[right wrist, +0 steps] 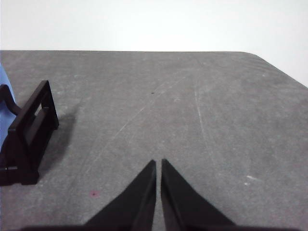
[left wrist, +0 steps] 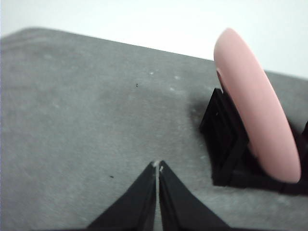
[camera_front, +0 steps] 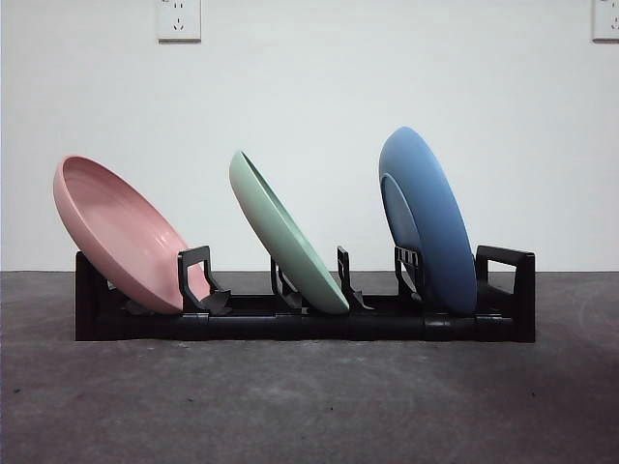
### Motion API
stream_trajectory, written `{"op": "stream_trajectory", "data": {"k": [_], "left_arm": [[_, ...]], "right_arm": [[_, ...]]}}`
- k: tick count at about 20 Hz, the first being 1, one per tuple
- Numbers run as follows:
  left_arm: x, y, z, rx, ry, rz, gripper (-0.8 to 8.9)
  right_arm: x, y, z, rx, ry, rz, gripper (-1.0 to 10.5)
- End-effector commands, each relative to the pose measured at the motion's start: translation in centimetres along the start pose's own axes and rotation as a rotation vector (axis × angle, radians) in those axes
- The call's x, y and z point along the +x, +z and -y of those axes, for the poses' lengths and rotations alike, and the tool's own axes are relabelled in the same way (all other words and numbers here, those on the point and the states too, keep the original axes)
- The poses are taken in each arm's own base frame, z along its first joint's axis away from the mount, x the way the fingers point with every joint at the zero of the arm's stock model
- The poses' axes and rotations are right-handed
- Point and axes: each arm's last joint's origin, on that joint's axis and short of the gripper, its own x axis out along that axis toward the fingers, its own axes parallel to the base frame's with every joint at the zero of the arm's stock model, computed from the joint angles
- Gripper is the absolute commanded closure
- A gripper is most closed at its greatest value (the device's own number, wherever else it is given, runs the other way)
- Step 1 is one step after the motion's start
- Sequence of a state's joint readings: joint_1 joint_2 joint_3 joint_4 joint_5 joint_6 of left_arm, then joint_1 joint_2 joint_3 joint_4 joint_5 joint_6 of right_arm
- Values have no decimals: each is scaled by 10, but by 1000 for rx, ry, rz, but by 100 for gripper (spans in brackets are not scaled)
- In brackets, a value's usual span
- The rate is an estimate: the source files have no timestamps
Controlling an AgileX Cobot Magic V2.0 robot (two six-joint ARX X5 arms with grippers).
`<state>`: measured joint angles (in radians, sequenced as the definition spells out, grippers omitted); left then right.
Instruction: Place the plate
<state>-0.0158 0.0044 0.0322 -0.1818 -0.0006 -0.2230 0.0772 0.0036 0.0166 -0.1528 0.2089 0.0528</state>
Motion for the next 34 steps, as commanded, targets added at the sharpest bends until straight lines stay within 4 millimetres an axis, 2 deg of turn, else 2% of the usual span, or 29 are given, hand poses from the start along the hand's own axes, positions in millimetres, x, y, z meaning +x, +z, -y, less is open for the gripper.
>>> {"op": "stream_trajectory", "data": {"k": [1,8,11,14,16,22,26,30,34], "left_arm": [[2,-6,-1,-121,4,-18,806],[2,-3,0,-160,-19,3,806],[1,4,3,-291,-89,60,806],[0,12,6,-411,-173,111,805],[-3,18,9,-432,-220,102,804],[-20,55,19,-447,-281,45,803],[-31,82,26,-383,-280,-14,803],[-40,107,33,-357,-286,-106,803],[-47,130,39,-316,-254,-209,803]], "right_arm": [[0,-1,0,73,2,1,930],[0,3,-2,242,54,28,930],[0,8,-4,334,129,69,930],[-2,16,-7,355,267,118,932],[-5,23,-8,375,319,129,935],[-21,61,-9,401,375,67,935],[-32,95,-10,364,414,-17,935],[-38,122,-12,315,442,-110,935],[-38,140,-13,292,418,-241,935]]}}
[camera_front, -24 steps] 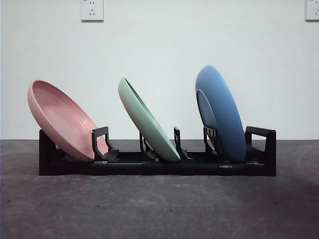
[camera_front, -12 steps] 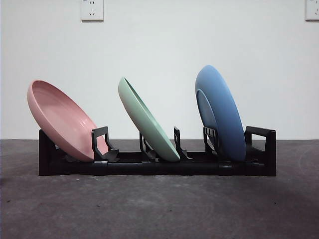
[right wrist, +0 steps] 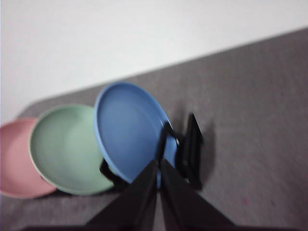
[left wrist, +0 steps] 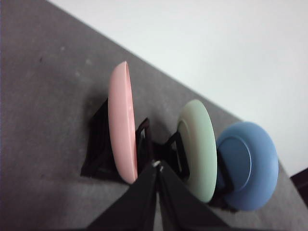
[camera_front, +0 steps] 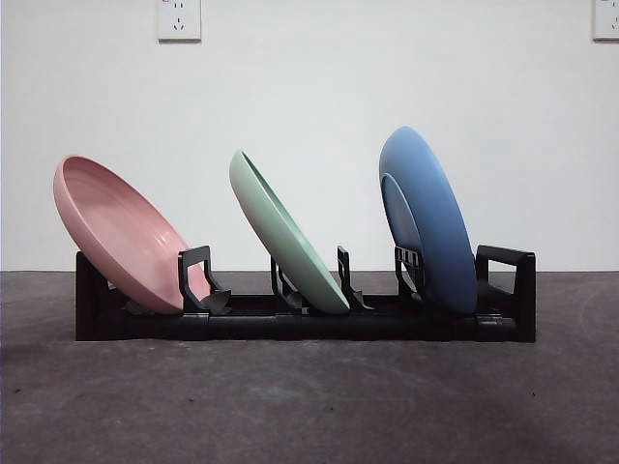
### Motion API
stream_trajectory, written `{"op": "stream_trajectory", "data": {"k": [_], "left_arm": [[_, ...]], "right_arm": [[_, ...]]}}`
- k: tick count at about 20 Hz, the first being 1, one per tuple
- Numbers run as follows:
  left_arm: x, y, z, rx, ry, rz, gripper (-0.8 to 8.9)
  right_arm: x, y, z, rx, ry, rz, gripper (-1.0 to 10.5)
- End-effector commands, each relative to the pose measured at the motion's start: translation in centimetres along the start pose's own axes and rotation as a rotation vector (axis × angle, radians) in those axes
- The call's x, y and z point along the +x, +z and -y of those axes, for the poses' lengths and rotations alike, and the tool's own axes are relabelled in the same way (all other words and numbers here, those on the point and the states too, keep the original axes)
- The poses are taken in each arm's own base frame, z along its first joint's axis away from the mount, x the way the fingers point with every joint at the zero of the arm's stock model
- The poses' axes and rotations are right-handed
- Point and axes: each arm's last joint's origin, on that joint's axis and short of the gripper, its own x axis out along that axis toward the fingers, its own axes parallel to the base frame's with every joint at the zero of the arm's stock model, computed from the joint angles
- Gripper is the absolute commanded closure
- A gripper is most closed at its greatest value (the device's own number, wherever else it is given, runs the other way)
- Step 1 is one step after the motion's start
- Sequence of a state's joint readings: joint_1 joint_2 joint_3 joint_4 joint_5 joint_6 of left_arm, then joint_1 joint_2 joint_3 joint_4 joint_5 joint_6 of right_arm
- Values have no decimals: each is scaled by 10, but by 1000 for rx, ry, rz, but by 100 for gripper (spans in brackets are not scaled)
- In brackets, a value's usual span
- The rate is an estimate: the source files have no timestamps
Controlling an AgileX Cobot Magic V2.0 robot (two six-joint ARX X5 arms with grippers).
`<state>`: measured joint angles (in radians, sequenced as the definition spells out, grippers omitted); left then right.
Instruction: Place the plate
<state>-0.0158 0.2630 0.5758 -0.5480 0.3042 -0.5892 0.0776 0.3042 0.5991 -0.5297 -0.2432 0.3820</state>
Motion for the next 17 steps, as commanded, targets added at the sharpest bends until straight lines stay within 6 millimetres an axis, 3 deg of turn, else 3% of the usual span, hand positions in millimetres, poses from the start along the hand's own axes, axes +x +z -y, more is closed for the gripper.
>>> {"op": "stream_trajectory", "data": {"k": [1,9,17], "left_arm": [[-8,16,14,70,21,-49,803],[-8,40,29,91,138,-227,803],[3,51,27,277,320,-336,803]], "right_arm": [[-1,13,-6,-12,-30,-91,935],[3,35,-14,-49,-86,-267,935],[15,42,-15,-141,-114,-437,935]]}}
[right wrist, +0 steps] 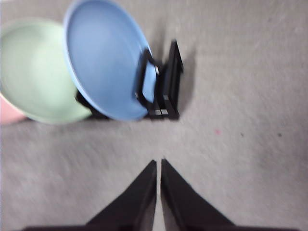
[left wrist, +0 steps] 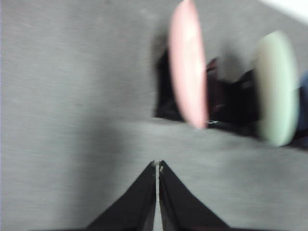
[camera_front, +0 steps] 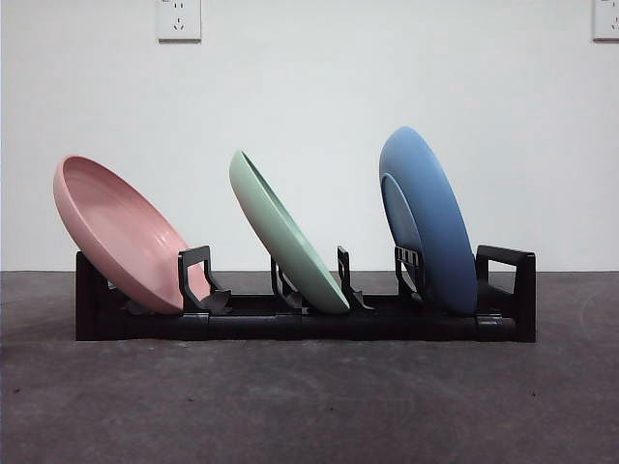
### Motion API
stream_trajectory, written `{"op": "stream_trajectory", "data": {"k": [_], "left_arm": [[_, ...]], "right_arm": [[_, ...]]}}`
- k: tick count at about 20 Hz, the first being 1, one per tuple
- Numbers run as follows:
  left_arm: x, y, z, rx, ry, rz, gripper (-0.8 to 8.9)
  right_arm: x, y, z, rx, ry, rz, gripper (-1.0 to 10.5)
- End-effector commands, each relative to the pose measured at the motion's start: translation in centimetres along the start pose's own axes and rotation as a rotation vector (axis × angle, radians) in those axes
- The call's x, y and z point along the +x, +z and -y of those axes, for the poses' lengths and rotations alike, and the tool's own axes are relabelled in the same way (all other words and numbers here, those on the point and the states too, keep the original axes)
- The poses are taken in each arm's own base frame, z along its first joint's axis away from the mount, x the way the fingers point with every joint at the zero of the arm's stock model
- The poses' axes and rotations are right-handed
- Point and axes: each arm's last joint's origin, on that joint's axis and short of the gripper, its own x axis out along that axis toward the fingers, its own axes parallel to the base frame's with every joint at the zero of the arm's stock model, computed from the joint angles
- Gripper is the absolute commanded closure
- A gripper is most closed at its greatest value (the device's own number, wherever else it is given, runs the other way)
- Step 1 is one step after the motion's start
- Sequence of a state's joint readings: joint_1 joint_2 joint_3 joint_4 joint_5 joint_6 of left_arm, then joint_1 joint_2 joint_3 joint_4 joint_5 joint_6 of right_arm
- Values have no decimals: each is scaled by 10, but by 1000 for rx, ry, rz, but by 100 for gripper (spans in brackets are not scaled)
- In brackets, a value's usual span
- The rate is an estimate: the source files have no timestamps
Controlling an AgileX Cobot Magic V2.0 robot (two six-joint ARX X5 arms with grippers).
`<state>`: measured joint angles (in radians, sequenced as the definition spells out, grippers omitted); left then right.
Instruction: Place the plate
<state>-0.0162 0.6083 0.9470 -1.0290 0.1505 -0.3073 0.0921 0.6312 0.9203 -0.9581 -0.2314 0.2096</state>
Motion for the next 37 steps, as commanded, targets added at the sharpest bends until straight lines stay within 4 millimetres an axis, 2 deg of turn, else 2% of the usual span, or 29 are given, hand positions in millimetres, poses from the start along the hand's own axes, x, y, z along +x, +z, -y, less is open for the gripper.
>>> {"op": "stream_trajectory", "data": {"k": [1,2,4,5,6,8,13,16,19,24,27,33,37], "left_arm": [[-1,6,2,121,11,9,803],[0,6,2,122,12,7,803],[0,7,2,122,12,6,800],[0,7,2,123,12,6,753],[0,7,2,123,12,5,682],[0,7,2,123,12,6,562],[0,8,2,124,9,16,563],[0,9,3,90,4,35,563],[0,9,3,82,3,34,563],[0,9,3,77,-2,32,563],[0,9,3,59,-2,32,563],[0,9,3,58,-2,32,563],[0,9,3,58,-2,32,563]], "right_arm": [[6,3,-1,-90,-15,-66,932],[10,3,0,-103,-21,-96,913],[17,3,-1,-112,-16,-144,752],[20,4,-1,-114,-14,-161,632],[23,5,-1,-113,-14,-172,565],[25,5,-2,-117,-9,-182,555],[25,10,-5,-119,7,-186,557],[26,29,-13,-71,45,-253,559],[36,61,-22,-48,101,-323,560],[69,112,-41,-78,227,-324,572],[97,131,-54,-117,281,-305,600],[162,134,-73,-161,324,-348,604],[189,129,-75,-165,325,-382,654]]}}
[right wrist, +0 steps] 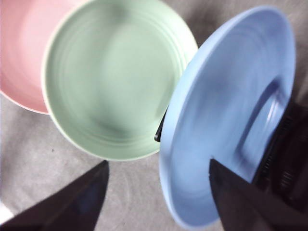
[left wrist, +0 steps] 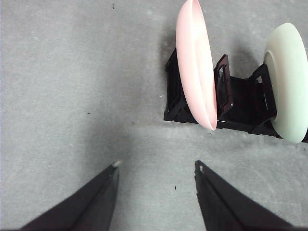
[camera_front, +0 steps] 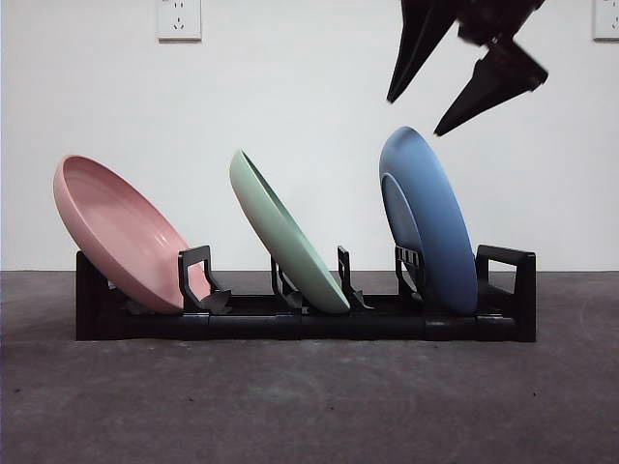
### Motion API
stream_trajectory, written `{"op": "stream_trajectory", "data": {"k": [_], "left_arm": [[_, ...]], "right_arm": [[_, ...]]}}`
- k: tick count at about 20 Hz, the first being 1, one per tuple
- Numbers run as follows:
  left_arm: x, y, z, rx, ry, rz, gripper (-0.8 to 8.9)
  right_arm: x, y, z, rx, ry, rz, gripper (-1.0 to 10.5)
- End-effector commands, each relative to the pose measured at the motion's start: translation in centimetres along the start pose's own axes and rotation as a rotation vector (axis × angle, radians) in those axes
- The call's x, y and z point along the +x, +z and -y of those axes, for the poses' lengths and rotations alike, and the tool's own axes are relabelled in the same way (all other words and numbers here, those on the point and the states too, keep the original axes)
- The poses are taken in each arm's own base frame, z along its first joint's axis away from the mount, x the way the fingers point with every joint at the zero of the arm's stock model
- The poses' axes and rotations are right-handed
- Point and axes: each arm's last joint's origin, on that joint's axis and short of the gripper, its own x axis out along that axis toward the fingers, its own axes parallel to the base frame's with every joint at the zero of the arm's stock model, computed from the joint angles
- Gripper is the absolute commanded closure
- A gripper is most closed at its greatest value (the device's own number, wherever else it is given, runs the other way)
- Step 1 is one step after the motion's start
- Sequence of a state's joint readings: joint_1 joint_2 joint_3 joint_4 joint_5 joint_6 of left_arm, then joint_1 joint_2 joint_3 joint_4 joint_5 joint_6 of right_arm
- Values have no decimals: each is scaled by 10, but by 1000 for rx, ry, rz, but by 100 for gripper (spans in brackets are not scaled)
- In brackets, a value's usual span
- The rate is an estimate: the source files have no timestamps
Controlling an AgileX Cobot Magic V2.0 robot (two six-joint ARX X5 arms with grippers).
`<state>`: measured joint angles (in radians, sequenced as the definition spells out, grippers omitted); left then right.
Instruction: Place the plate
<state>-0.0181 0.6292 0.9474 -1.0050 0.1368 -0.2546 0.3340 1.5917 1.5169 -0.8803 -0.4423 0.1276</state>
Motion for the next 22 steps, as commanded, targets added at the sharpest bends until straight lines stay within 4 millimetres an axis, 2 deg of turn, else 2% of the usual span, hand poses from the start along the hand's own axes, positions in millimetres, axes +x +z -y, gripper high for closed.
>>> {"op": "stream_trajectory", "data": {"k": [1,4,7,14,16,22], "left_arm": [[-4,5,2,3,-13,25,563],[-5,5,2,4,-13,26,563],[-4,5,2,4,-12,26,563],[-5,5,2,4,-12,26,563],[-5,5,2,4,-12,26,563],[-5,5,2,5,-12,26,563]], "right_arm": [[12,7,1,-13,6,-3,659],[21,9,5,-13,0,-10,773],[21,10,4,-25,9,5,904],[19,10,3,-18,21,-3,933],[8,12,-2,-10,19,-27,933],[-45,23,-35,-70,153,-10,933]]}}
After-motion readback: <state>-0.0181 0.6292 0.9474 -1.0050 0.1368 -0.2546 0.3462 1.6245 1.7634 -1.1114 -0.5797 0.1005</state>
